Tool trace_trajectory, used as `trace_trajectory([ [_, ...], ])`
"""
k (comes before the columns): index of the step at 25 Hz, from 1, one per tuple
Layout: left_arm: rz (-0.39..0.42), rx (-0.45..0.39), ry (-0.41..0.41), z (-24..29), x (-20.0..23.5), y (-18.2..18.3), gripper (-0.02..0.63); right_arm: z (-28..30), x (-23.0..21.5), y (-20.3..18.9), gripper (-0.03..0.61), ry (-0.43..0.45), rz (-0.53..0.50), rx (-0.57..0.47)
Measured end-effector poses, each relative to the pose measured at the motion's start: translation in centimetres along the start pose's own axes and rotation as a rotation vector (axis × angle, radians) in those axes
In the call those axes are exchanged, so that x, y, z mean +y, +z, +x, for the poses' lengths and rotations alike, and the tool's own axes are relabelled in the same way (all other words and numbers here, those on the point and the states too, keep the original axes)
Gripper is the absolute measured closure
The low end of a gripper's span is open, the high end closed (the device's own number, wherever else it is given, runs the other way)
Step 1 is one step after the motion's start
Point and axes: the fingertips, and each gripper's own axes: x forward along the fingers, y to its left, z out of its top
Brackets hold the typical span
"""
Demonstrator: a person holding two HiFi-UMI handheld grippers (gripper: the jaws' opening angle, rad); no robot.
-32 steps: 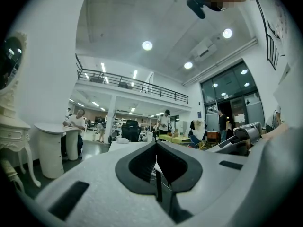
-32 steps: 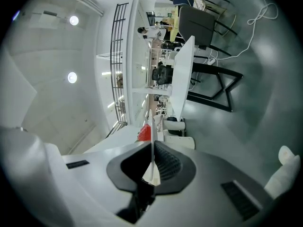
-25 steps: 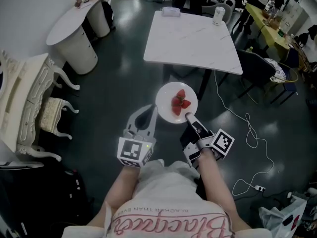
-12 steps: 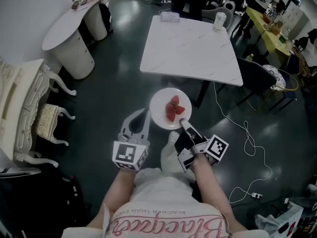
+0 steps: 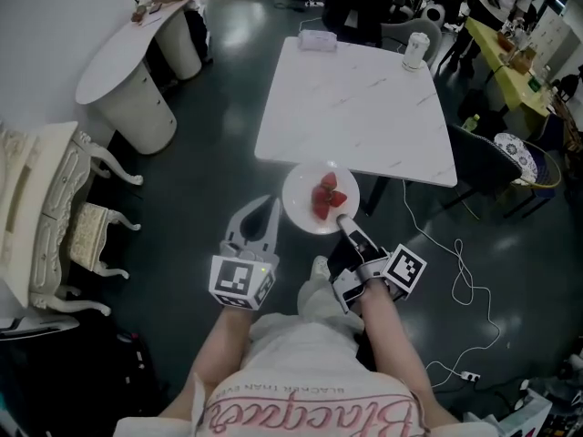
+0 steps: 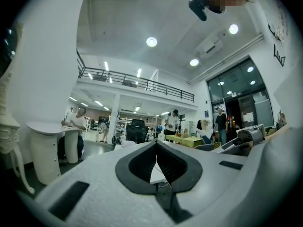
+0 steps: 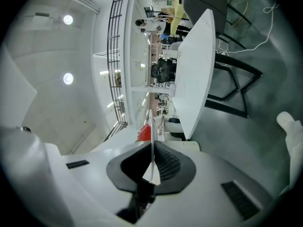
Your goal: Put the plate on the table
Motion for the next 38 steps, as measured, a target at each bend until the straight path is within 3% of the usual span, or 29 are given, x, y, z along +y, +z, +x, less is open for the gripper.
trace_trajectory([
  [23, -0.025, -0.007, 0.06, 21.1, 4.7, -0.1, 0.609, 15.6, -1.2, 17.0, 0.565, -0.019, -0.003, 0.091],
  [38, -0.061, 0.048, 0.056, 30.0, 10.7, -2.0, 0.609, 24.1, -4.2, 21.8, 0.565, -0.103, 0.023, 0.079],
])
